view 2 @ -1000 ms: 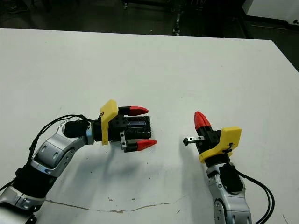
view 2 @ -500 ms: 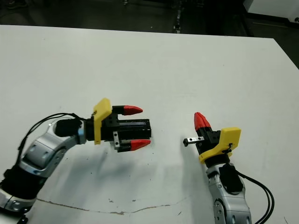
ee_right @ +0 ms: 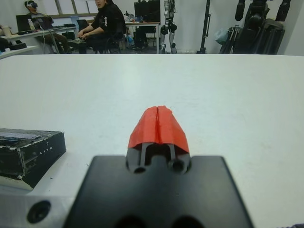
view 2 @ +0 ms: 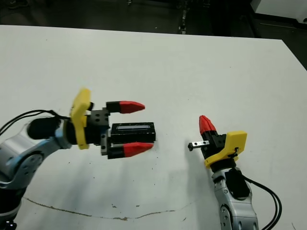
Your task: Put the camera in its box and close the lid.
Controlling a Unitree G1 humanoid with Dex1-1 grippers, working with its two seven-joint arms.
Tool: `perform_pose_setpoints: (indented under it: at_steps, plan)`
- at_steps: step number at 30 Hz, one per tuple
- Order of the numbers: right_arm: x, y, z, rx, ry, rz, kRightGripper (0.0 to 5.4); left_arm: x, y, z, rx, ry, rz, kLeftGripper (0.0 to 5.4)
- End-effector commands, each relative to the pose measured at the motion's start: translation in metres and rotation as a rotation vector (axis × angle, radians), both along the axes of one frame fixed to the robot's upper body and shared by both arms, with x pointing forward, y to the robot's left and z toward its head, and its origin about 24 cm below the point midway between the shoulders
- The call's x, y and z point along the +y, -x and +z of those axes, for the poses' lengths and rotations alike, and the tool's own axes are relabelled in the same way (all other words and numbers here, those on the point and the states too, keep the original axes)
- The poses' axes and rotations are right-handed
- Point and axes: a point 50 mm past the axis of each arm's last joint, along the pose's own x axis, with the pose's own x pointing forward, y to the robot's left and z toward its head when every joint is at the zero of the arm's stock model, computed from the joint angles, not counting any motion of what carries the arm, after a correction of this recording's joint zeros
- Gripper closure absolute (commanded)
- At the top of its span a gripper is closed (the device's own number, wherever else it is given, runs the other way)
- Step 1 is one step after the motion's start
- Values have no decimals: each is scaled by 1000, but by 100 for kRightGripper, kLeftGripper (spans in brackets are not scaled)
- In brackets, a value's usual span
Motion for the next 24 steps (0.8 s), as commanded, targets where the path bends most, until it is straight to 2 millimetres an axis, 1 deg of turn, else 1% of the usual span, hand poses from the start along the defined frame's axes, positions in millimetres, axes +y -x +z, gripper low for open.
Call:
perform_pose_setpoints:
  at_steps: [1,8,15,19,24]
  plan:
    - [-2,1,-2,16,8,-12,540,11,-14,8,21,-19,48,1]
    - [-1,1,-2,16,10,-12,540,23,-42,9,38,-177,95,1]
    - [-2,1,-2,11,16,-13,540,29,-65,-7,90,-298,75,1]
    - [-2,1,-3,13,16,-14,540,30,-74,-14,109,-355,29,1]
    - [-2,1,-3,16,12,-11,540,29,-77,-19,127,-380,-27,1]
